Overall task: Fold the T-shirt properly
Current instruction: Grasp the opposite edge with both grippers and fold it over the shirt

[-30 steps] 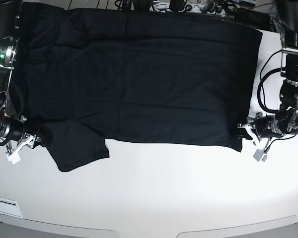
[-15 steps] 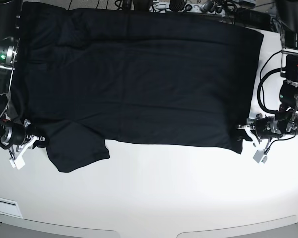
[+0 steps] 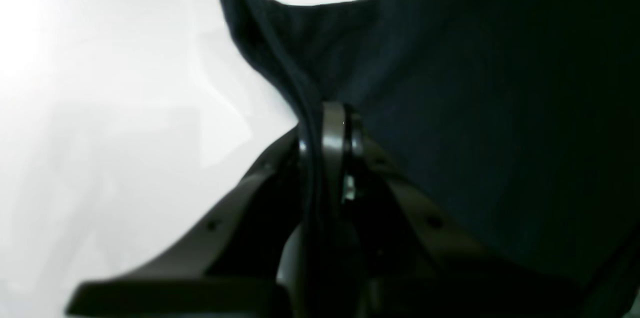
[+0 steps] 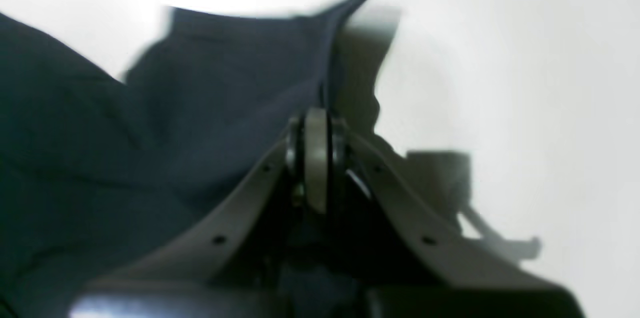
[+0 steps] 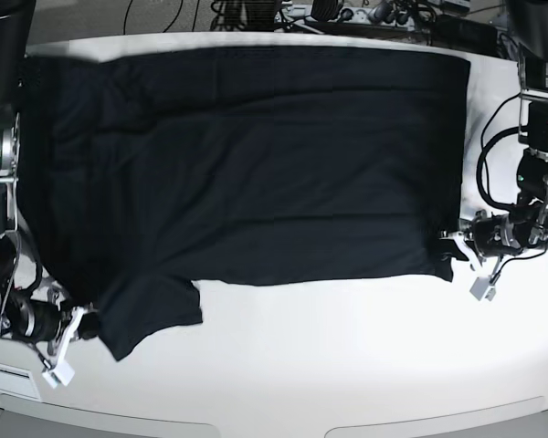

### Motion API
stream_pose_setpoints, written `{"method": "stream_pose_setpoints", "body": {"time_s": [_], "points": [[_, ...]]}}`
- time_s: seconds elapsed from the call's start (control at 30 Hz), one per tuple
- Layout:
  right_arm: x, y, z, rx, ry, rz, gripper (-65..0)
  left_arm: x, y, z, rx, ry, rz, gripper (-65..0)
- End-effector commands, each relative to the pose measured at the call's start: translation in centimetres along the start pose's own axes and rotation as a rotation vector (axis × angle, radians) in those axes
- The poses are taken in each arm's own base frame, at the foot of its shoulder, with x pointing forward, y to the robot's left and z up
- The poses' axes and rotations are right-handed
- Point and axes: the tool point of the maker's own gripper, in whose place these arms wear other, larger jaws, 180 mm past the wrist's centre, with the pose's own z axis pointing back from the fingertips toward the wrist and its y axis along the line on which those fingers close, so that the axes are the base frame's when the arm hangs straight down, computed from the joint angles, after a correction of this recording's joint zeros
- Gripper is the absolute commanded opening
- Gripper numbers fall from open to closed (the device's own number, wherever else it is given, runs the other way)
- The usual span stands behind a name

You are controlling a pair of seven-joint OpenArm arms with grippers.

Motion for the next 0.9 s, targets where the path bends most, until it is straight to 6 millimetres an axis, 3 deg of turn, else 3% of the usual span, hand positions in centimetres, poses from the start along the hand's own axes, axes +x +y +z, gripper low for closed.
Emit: {"method": "stream_pose_setpoints", "body": {"time_s": [0.0, 0.13, 0.33, 0.47, 0.63, 0.77, 0.87], "points": [[2.9, -0.9, 1.6, -0.028, -0.075, 0.010, -65.0, 1.1, 1.1, 1.3, 0.040, -0.010, -0.017, -65.0], [2.5, -0.9, 1.4, -0.028, -0.064, 0.005, -65.0, 1.1, 1.3, 1.8, 0.037, -0.007, -0.042, -65.0], [-1.3, -0.4, 0.7, 0.013, 0.020, -0.044, -65.0, 1.1, 0.4, 2.8, -0.048, -0.009, -0.106, -65.0], [-3.1, 0.1, 1.6, 0.080, 0.059, -0.115, -65.0, 0.6, -1.1, 3.9, -0.154, 0.013, -0.110, -65.0], [-3.4, -1.4, 3.5, 0.065, 0.057, -0.144, -65.0, 0.6, -1.4, 5.7, -0.200, 0.029, -0.085, -65.0], [-4.1, -2.5, 4.5, 0.038, 0.076, -0.149, -65.0, 1.5, -3.5, 7.3, -0.280, 0.020, -0.117, -65.0], [-4.7, -2.1, 4.5, 0.053, 0.115, -0.152, -65.0, 1.2, -5.3, 7.7, -0.295, 0.084, -0.225, -65.0]]}}
